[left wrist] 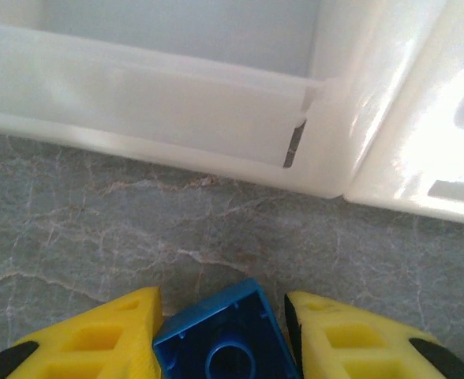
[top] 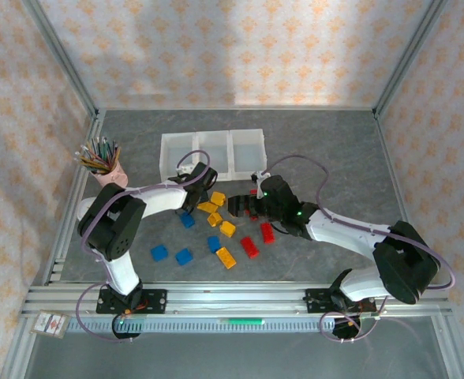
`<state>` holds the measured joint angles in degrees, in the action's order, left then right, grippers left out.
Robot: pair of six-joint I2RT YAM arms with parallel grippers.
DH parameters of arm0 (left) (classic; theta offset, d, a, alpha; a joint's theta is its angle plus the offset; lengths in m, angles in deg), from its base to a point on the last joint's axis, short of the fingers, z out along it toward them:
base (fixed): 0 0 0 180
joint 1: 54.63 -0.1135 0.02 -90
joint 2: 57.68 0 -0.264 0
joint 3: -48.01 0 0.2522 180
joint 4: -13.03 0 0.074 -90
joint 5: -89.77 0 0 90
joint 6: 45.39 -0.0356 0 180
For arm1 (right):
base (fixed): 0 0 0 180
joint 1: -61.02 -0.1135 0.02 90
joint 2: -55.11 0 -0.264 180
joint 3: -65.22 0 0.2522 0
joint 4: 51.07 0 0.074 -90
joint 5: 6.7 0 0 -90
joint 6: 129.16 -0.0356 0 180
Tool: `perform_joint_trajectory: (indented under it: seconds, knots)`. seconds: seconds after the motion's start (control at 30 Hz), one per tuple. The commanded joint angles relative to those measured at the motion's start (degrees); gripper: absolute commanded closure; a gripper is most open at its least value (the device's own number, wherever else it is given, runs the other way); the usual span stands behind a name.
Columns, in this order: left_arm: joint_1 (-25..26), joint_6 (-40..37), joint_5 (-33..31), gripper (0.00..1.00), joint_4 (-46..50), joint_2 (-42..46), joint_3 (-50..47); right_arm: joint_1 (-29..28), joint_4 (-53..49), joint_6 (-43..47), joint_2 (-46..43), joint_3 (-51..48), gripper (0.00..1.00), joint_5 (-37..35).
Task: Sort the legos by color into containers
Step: Pick up the lego from the center of the table, then place the lego in the container.
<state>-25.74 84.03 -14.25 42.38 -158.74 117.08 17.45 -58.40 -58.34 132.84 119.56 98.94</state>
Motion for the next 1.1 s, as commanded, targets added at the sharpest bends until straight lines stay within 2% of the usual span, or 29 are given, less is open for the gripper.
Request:
perform_joint_trajectory:
  seconds: [0.0, 0.3, 0.5, 0.77, 1.07]
  knots:
    - [0.25, 0.88, -1.38, 0.66, 0.49, 3.71, -2.04, -0.18, -1.60, 2.06, -1.17, 2.58, 0.00, -1.57]
    - [0.23, 0.75, -2.38, 0.70, 2.91, 13.19, -6.00, -0.20, -1.80, 3.65, -0.89, 4.74, 0.00, 0.02]
    - [-1.40, -2.10, -5.26, 0.71, 5.78, 16.79, -1.88, -0.20, 0.81, 2.35, 1.35, 7.08, 0.00, 1.48]
    - [-8.73, -7.62, -3.07, 0.72, 4.79, 9.22, 10.29, -0.19, 2.73, 2.05, 6.02, 10.67, 0.00, -0.81]
    - [-12.69, -8.90, -3.14, 0.71, 2.45, -3.54, 22.06, -0.20, 1.84, 3.18, 8.75, 13.59, 0.00, -2.50]
